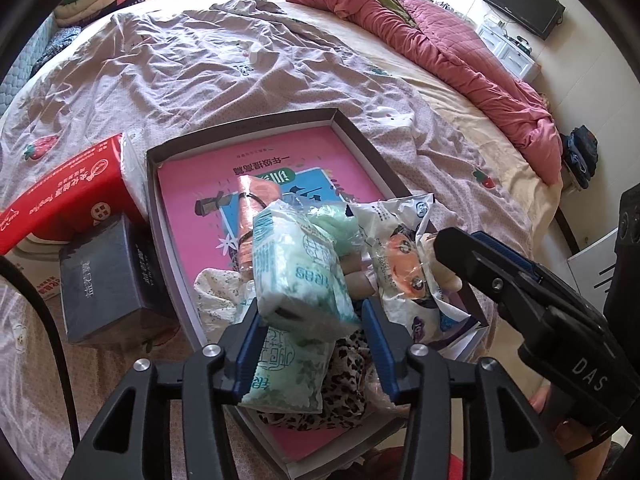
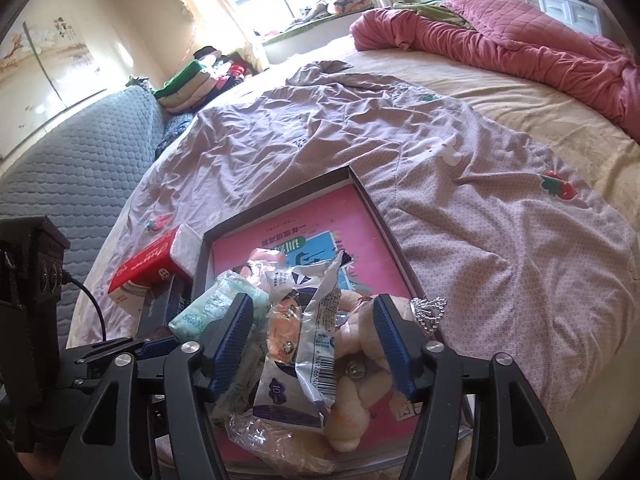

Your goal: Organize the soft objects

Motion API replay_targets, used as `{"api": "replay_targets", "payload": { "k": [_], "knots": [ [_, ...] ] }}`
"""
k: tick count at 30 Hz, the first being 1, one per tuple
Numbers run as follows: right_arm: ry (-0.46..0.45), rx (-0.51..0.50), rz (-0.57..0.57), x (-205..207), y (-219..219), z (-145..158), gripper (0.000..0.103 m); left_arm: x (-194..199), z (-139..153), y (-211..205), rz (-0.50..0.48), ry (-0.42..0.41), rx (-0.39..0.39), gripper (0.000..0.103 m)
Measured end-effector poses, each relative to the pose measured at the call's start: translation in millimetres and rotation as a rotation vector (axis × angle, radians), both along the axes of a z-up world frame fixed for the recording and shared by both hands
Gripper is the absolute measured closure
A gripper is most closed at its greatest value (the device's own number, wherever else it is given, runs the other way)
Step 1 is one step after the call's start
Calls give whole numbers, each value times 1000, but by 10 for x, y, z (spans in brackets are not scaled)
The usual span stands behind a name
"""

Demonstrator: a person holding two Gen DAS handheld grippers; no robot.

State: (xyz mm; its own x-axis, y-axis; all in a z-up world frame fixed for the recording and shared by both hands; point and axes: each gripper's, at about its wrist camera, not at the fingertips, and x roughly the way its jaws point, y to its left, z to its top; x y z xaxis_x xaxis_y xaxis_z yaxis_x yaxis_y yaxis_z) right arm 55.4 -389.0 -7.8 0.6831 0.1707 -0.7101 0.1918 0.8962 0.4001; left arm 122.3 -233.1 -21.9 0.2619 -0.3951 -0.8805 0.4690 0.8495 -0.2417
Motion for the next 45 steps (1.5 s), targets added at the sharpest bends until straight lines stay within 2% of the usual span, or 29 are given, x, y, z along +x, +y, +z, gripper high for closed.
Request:
{"api": "replay_targets", "payload": {
  "k": [5, 13, 17, 20, 29, 35, 38, 45],
  "knots": [
    [3, -12, -9, -33, 6, 21, 32, -35, 55, 40, 1, -8, -6, 50],
    [13, -9, -18, -92, 39, 85, 28, -134, 206, 188, 24, -33, 10, 39],
    [21, -25, -19, -145, 76, 157, 27, -209, 303, 321, 46, -57, 33, 33],
    [16, -31, -5, -190, 119, 226, 26, -257, 373, 437, 64, -72, 50, 25],
    [-16, -76, 52, -323, 323, 471, 26, -491, 564, 776, 129, -136, 111, 22],
    [-41, -102, 109, -476, 509, 660, 26, -720, 734, 1015, 185, -182, 117, 19],
    [-48, -85, 139, -555, 597, 717, 26, -825, 804, 1118, 215, -201, 125, 19],
    [-36, -121, 198, -737, 799, 774, 26, -1052, 825, 1323, 280, -194, 135, 19]
  ]
}}
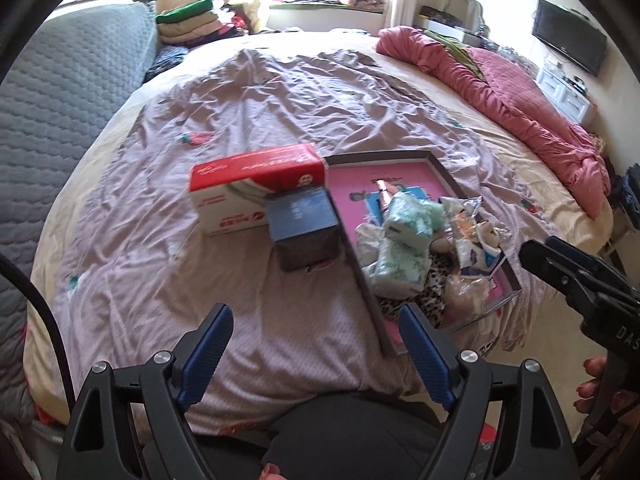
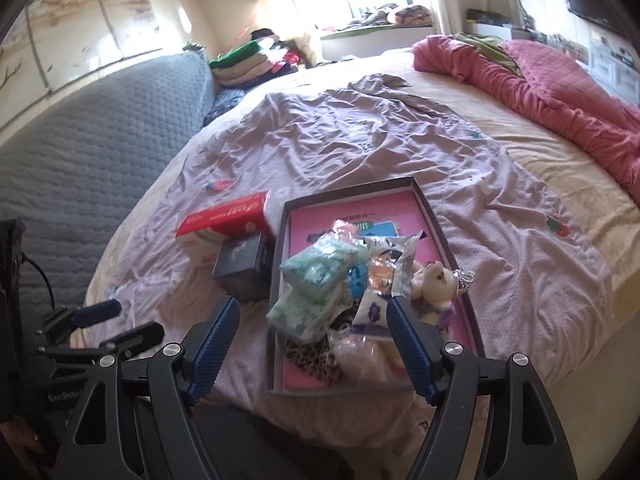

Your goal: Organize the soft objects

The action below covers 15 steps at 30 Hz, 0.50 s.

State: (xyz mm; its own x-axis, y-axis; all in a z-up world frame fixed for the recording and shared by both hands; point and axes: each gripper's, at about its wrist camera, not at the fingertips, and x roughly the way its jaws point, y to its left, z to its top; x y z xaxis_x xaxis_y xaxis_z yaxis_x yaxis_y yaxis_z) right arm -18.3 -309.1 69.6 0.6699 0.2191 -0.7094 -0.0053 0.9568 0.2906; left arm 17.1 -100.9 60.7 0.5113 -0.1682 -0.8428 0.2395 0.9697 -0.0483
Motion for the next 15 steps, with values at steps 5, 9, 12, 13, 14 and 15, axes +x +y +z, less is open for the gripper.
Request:
{"api": "replay_targets", "payload": {
  "k": [5, 9, 12, 13, 14, 15],
  "knots": [
    [21, -14, 26, -111, 34, -19, 26, -152, -55, 120, 39, 6, -5, 19],
    [31, -27, 39, -202, 48, -55, 26, -244, -98, 149, 54, 4, -11, 19],
    [25, -33, 44, -286, 66, -67, 26, -322, -113, 157, 72, 5, -12, 19],
    [21, -29, 43, -301, 66, -67, 26, -343, -113, 151, 75, 7, -12, 19],
    [14, -22, 45, -322, 70, -60, 26, -372, -108, 136, 76, 3, -14, 19],
    [11, -23, 49, -333, 80, -55, 26, -387, -106, 134, 76, 0, -12, 19]
  ]
}}
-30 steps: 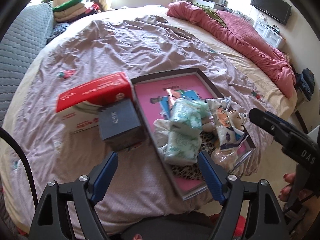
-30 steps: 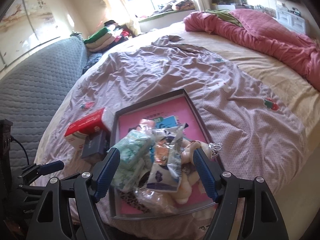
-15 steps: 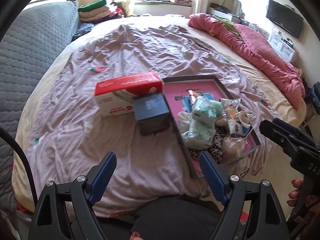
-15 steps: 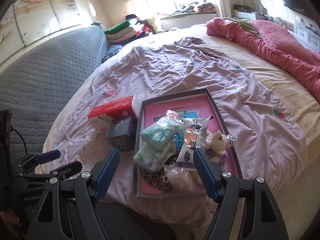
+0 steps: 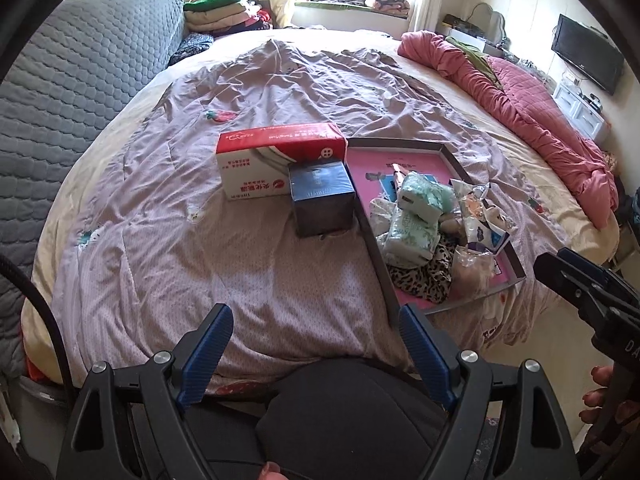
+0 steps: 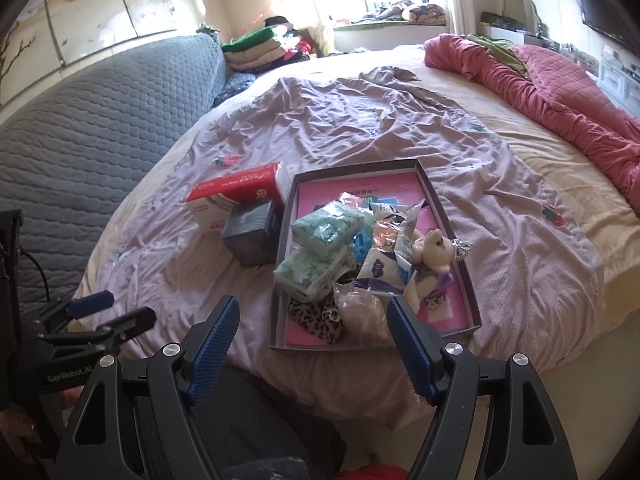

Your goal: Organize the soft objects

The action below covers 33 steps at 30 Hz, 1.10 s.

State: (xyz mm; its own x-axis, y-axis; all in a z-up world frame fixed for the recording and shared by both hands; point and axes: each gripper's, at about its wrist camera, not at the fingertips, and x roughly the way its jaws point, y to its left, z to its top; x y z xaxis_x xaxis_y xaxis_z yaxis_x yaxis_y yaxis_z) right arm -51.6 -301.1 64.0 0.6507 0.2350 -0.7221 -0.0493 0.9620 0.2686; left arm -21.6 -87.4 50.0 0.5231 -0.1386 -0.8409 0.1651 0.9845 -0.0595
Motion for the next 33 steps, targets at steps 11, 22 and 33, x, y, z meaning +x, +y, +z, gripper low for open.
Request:
{"api": "replay_targets", "payload": {
  "k": [11, 22, 33],
  "knots": [
    [-1, -28, 23, -53, 127, -11, 26, -104, -50, 21, 37, -9, 8, 19],
    [38, -18, 31, -48, 156, -158, 26, -104, -113, 7, 47, 15, 13, 19],
    [44, -17, 31, -45, 160, -173, 26, -94, -148, -9, 47, 22, 19, 19]
  ]
}}
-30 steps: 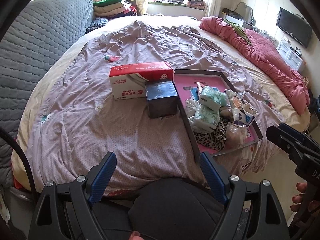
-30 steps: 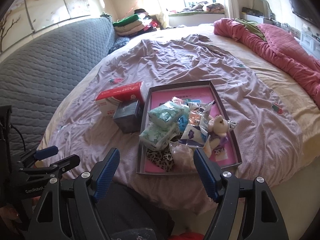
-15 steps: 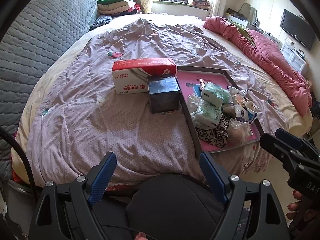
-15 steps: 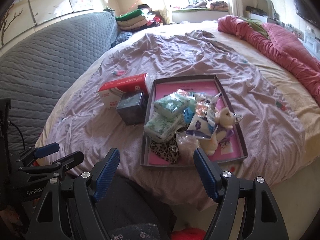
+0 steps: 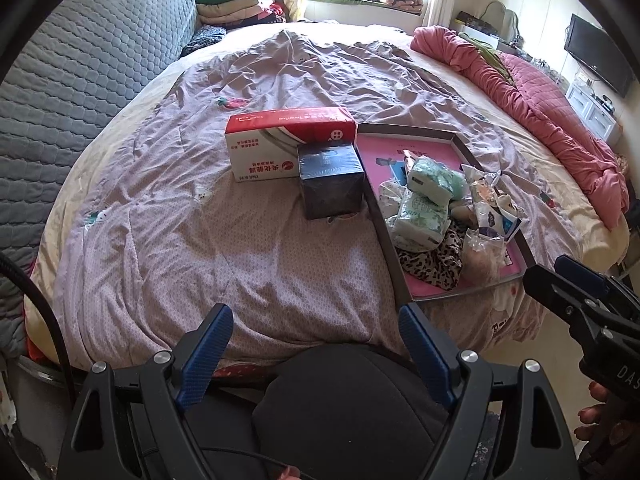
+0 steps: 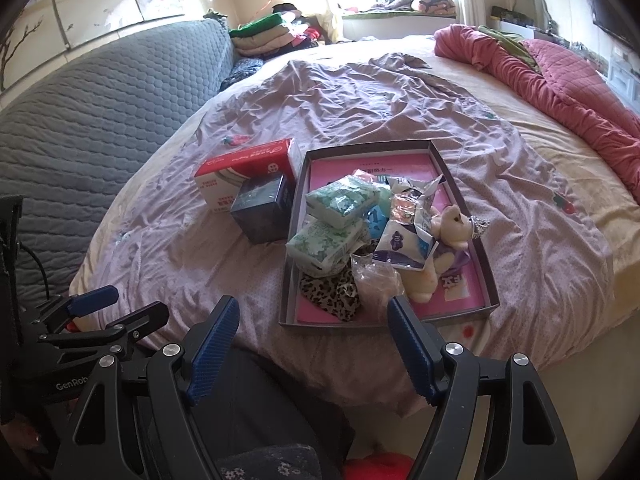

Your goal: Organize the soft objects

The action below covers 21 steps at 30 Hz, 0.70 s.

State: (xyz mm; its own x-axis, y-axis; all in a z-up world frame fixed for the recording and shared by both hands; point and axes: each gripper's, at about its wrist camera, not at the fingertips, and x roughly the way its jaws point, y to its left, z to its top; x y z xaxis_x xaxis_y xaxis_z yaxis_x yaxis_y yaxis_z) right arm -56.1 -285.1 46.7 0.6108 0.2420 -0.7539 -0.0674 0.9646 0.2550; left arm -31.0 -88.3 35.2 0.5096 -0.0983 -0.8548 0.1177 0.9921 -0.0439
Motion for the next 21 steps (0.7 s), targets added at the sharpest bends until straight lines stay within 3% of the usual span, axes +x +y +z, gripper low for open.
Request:
{"api": "replay_targets", "payload": {
  "k": [21],
  "knots": [
    [-5, -21, -4, -12, 2, 24, 26, -7, -1, 1, 0, 1, 9, 19]
  ]
}}
